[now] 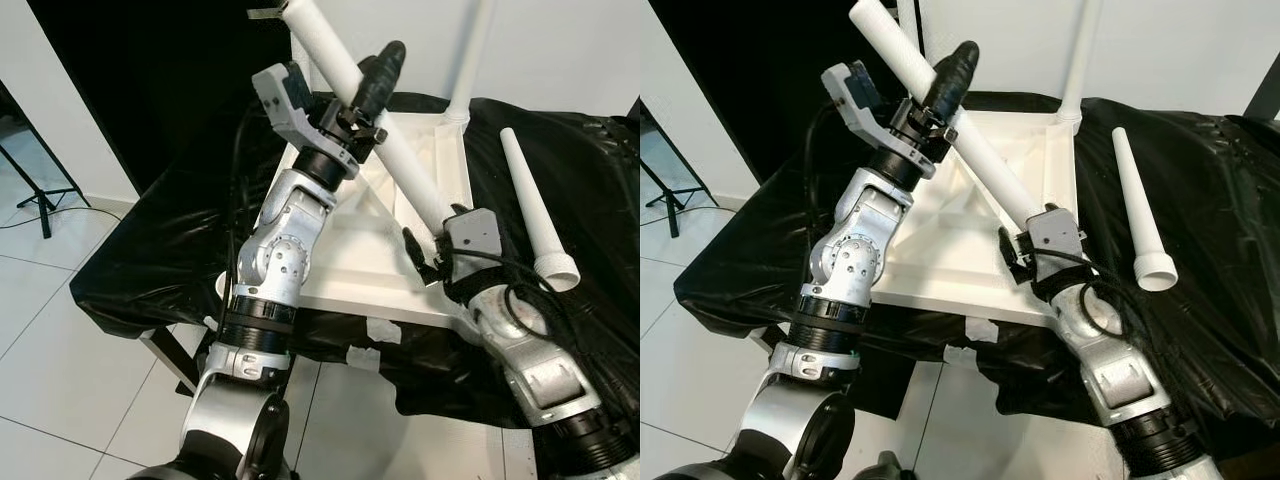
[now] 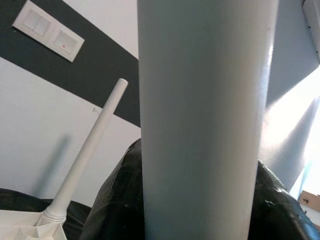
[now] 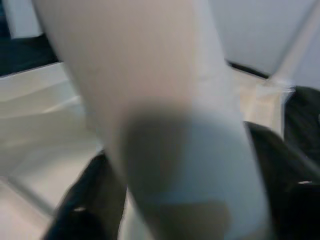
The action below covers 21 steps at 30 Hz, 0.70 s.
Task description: Building children table
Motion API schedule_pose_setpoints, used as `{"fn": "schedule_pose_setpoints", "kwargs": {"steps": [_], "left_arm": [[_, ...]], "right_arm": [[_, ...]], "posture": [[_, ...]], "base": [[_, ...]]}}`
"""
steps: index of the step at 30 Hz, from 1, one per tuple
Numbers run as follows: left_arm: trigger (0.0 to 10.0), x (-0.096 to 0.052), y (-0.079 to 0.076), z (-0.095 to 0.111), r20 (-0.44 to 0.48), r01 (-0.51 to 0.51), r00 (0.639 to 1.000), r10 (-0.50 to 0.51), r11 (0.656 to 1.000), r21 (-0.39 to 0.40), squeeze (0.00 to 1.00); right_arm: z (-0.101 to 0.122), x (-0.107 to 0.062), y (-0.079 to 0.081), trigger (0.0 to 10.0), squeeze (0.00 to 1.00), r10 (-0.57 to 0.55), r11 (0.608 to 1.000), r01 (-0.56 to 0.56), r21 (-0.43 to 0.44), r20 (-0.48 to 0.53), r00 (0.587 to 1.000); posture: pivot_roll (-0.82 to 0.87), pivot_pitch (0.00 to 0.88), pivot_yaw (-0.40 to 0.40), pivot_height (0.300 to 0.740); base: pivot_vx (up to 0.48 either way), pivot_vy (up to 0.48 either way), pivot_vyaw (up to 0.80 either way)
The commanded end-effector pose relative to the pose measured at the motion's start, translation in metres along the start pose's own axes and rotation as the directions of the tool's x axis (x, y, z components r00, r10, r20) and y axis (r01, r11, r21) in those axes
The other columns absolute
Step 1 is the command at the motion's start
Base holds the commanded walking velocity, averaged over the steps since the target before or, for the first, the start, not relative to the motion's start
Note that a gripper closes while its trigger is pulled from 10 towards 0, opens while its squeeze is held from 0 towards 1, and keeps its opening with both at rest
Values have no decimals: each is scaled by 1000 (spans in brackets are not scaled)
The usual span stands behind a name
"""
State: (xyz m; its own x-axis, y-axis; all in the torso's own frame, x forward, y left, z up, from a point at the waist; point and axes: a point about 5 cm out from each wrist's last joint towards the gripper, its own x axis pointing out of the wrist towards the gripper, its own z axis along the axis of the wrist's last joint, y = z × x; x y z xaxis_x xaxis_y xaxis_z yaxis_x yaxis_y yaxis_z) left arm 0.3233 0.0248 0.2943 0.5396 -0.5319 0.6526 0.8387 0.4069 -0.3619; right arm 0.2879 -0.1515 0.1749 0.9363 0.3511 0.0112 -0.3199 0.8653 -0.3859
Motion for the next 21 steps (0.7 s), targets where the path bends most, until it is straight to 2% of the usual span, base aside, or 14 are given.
{"fn": "schedule_pose_setpoints", "kwargs": {"steps": [1, 4, 9, 10, 11, 12, 13, 14, 16, 17, 20, 21], "left_arm": [[0, 8, -33, -10, 21, 289, 957, -288, 952, -106, 0], [0, 10, -37, -5, 50, 323, 946, -320, 938, -122, 0], [0, 13, -43, -1, 62, 351, 936, -346, 928, -125, 0], [1961, 13, -45, -1, 59, 357, 934, -352, 926, -122, 0], [1961, 13, -45, -1, 59, 357, 934, -352, 926, -122, 0], [10000, 15, -43, -4, 32, 327, 945, -325, 939, -107, 0], [10000, 15, -43, -4, 32, 327, 945, -325, 939, -107, 0], [10000, 17, -40, -8, 9, 275, 961, -275, 958, -84, 1000], [10000, 17, -40, -8, 9, 275, 961, -275, 958, -84, 1000], [10000, 18, -39, -13, -15, 231, 973, -232, 972, -52, 1000], [10000, 18, -39, -13, -15, 231, 973, -232, 972, -52, 1000], [10000, 19, -39, -21, -50, 197, 979, -197, 980, -18, 933]], "right_arm": [[-3, 0, 10, 0, 0, 113, 993, -112, 39, -29, 993], [-5, -1, 4, 0, 0, 148, 989, -147, 16, -55, 988], [-3, 0, 0, 0, 0, 144, 989, -147, -29, -64, 987], [-1, 0, -1, 0, 0, 143, 988, -147, -41, -72, 987], [-1, 0, -1, 0, 0, 143, 988, -147, -41, -72, 987], [1, 0, -3, 0, 0, 118, 988, -125, -87, -76, 990], [1, 0, -3, 0, 0, 118, 988, -125, -87, -76, 990], [3, 2, -7, 0, 0, 63, 983, -76, -168, -83, 995], [3, 2, -7, 0, 0, 63, 983, -76, -168, -83, 995], [4, 3, -12, 0, 0, -17, 973, -1, -230, -75, 997], [4, 3, -12, 0, 0, -17, 973, -1, -230, -75, 997], [5, 4, -16, 0, 0, -110, 954, 89, -286, -56, 992]], "posture": [[50, 0, 41, 740], [48, 0, 40, 740], [49, 0, 39, 740], [49, 0, 39, 740], [49, 0, 39, 740], [48, 0, 42, 740], [48, 0, 42, 740], [44, 0, 46, 740], [44, 0, 46, 740], [45, 0, 47, 740], [45, 0, 47, 740], [50, 0, 47, 740]], "base": [[0, 0, 0], [0, 0, 0], [0, 0, 0], [0, 0, 0], [0, 0, 0], [0, 0, 0], [0, 0, 0], [0, 0, 0], [0, 0, 0], [0, 0, 0], [0, 0, 0], [0, 0, 0]]}}
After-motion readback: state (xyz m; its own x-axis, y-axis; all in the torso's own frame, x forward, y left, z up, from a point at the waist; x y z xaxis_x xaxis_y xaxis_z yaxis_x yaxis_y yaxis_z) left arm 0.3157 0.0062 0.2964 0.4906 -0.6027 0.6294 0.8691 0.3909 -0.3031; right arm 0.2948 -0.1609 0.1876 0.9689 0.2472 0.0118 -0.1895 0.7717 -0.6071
